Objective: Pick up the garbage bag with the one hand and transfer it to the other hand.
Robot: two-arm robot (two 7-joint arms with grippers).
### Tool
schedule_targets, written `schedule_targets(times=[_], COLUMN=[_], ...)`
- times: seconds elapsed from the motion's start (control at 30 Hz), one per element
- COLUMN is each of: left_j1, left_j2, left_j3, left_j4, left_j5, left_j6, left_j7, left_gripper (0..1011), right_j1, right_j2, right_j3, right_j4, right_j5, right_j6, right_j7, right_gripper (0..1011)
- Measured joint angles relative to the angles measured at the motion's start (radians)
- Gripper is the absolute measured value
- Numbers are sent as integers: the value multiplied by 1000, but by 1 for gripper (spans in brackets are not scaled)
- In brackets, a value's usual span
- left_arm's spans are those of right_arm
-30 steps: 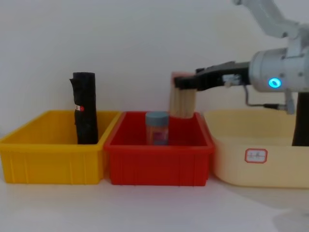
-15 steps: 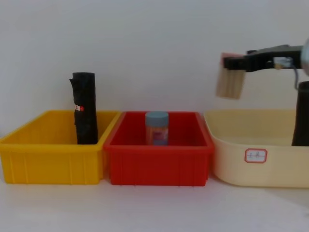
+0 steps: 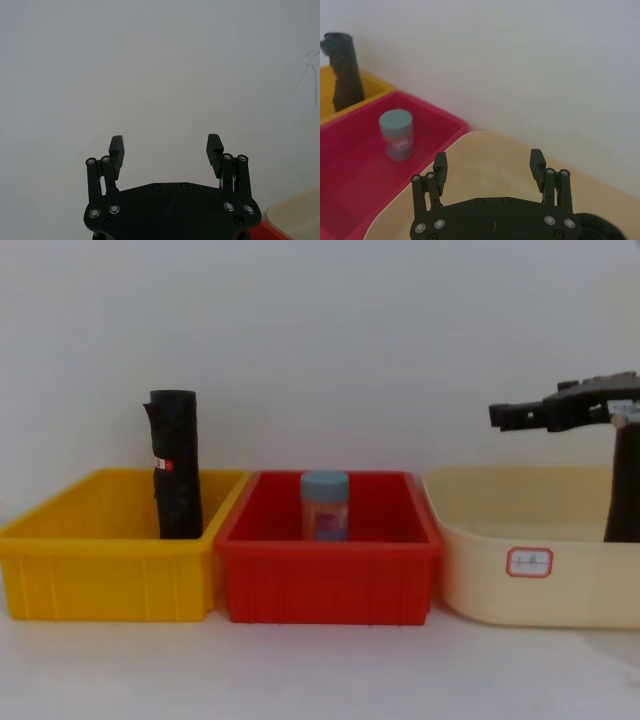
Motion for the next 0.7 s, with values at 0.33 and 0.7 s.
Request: schedule_targets(times=[0.33, 0.7], left_j1=[0, 0], left_j2=[0, 0], left_j3=[0, 0], left_j4=[0, 0], left_j5=[0, 0], left_j6=[0, 0], left_j7=[0, 0], left_gripper=[1000, 1000], right_j1=[-29, -110], right_j2=[18, 57], right_j3=[-22, -6], right_j4=[-33, -140], right_j5=[2, 47], right_j6=[6, 0], right_j7=[27, 60], right_gripper=[1000, 1000])
